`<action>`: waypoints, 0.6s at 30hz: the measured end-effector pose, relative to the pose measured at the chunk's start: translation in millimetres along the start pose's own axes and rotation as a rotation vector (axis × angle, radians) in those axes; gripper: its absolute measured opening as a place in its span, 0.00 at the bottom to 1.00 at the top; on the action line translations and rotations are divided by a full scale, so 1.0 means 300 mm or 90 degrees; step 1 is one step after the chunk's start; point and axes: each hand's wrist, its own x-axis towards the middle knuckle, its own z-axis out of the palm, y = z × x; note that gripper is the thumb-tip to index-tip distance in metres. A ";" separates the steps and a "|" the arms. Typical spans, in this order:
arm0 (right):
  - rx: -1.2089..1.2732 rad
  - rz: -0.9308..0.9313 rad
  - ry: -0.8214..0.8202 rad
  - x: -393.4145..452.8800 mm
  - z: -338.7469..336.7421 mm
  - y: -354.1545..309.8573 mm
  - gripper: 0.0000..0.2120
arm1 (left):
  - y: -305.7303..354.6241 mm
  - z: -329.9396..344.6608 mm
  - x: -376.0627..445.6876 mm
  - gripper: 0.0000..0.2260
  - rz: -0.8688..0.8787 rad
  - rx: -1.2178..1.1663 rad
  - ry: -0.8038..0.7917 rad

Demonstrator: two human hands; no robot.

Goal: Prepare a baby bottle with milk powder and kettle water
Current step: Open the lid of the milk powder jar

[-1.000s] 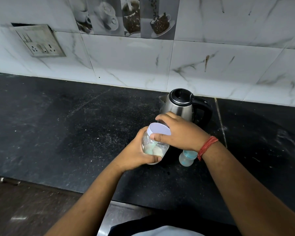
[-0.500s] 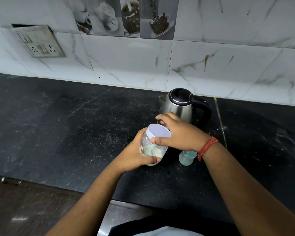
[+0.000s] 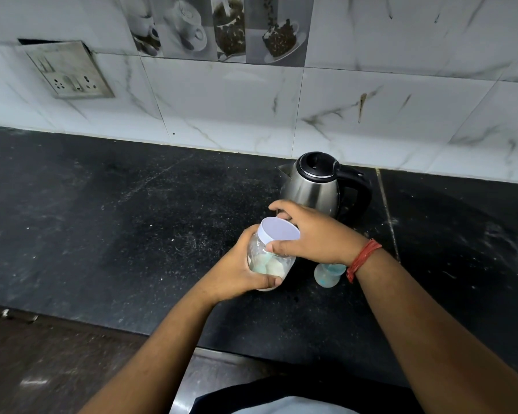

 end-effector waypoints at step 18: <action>0.067 0.105 0.315 0.043 0.206 0.093 0.23 | -0.188 -0.076 0.015 0.44 -0.012 0.049 0.269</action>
